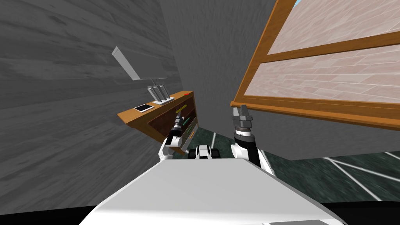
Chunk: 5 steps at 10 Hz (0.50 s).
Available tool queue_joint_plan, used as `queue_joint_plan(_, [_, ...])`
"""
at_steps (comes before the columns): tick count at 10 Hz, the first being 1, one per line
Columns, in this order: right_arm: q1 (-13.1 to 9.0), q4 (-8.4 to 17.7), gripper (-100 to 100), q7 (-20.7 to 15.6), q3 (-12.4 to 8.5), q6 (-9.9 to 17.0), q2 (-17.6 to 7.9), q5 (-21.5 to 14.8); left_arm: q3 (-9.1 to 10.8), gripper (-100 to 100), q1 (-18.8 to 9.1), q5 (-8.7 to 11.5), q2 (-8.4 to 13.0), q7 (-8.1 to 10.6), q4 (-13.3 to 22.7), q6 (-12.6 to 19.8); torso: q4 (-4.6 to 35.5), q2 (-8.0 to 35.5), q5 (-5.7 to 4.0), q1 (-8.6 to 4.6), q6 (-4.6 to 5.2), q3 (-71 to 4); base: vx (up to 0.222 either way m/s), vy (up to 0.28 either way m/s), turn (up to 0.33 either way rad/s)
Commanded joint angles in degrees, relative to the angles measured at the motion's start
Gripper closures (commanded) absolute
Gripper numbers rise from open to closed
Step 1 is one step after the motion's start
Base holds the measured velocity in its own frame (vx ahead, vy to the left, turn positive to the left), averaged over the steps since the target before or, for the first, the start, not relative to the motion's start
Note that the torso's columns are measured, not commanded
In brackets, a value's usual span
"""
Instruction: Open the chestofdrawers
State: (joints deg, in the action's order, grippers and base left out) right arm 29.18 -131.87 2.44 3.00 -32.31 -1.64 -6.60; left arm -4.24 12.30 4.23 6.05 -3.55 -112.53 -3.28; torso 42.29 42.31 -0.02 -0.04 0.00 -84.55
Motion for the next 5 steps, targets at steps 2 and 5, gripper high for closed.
queue_joint_plan(2, [0.0,0.0,0,0.0,0.0,0.0,0.0,0.0,0.24,-100,0.1,0.5,2.4,0.42,-1.0,1.3,0.0,0.0,0.06,0.24,-0.01,0.0,0.028,0.121,0.008])
queue_joint_plan(5, [0.0,0.0,0,0.0,0.0,0.0,0.0,0.0,0.37,-100,0.1,0.7,-1.6,0.65,-1.6,2.0,0.0,0.0,0.01,-0.02,0.00,0.0,0.036,0.121,0.003])
